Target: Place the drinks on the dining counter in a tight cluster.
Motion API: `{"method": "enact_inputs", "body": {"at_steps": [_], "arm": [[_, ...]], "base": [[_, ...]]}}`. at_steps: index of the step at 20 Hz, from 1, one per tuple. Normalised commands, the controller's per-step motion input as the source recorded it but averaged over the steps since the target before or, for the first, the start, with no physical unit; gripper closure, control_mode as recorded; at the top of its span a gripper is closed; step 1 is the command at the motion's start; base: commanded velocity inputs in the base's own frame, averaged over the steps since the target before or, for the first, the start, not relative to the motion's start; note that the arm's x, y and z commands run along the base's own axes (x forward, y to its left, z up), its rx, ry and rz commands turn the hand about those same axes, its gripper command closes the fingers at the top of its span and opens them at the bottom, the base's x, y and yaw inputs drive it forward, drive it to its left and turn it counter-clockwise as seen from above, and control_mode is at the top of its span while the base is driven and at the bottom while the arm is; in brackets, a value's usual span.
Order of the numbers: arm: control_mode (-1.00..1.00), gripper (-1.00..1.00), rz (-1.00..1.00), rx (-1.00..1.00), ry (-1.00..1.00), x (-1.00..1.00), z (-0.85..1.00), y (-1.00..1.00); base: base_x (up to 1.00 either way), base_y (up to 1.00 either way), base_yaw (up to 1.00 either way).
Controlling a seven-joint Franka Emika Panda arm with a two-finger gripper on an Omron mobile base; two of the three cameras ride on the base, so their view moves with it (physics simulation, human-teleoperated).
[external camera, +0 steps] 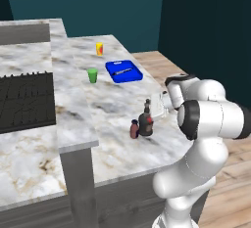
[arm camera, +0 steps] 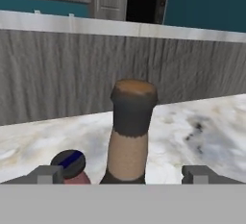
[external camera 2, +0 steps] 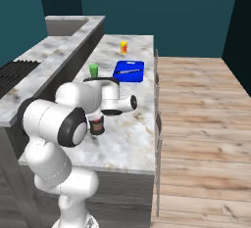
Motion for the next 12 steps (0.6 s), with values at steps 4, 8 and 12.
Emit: {"method": "enact_inputs", "body": {"at_steps": [4, 8, 12], "arm": [[-1.00, -1.00, -0.01, 0.00, -0.01, 0.00, 0.00, -0.41], [-1.00, -1.00, -0.01, 0.00, 0.00, 0.00, 0.00, -0.44], [-1.00, -1.00, -0.01, 0.00, 0.00, 0.00, 0.06, -0.39]], "base": [[0.00, 0.00, 0.00], [0.00, 0.00, 0.00], [0.00, 0.00, 0.00]]}}
